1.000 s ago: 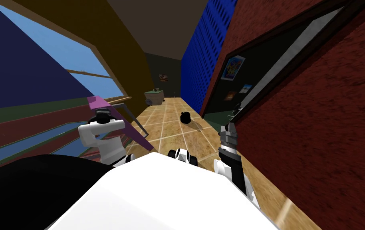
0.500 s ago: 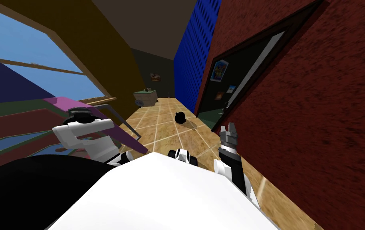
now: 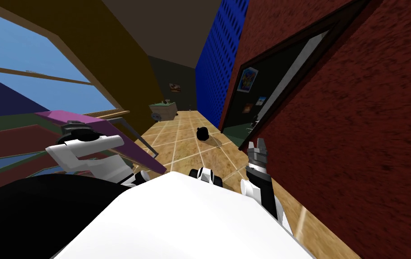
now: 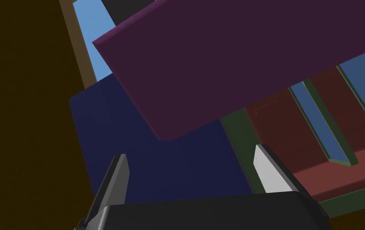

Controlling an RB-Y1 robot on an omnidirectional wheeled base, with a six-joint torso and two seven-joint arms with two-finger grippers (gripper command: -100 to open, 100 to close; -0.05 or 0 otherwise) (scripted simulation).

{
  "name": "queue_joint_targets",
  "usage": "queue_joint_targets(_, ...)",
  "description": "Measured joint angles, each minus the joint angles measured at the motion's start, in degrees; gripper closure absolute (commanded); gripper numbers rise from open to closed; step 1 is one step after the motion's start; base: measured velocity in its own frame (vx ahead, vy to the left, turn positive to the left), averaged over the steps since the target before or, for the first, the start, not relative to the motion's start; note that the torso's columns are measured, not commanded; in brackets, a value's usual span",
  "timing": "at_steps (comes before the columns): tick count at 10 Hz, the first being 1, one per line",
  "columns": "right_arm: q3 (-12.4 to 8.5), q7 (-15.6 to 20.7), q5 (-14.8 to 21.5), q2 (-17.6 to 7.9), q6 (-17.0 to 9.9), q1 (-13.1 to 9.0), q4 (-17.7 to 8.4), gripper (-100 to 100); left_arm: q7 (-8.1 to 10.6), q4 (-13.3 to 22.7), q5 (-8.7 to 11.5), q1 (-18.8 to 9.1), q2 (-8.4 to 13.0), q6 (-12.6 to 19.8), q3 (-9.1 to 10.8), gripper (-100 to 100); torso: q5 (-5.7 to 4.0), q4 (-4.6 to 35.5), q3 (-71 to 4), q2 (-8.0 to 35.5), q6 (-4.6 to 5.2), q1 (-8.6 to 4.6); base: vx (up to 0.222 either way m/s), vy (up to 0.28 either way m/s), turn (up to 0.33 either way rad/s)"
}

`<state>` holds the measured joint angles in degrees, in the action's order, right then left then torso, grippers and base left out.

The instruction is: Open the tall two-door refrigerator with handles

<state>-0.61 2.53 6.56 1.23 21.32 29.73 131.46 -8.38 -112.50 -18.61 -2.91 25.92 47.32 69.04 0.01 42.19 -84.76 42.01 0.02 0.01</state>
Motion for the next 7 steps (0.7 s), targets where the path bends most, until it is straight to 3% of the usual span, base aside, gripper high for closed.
queue_joint_targets(7, 0.0, 0.0, 0.0, 0.0, 0.0, 0.0, 0.0, 0, 1.66, -1.24, -3.35, 0.61, -2.56, -1.0, 4.14, -100, -0.02, 0.07, 0.15, 0.21, -0.02, -0.05, 0.213, 0.042, 0.021)
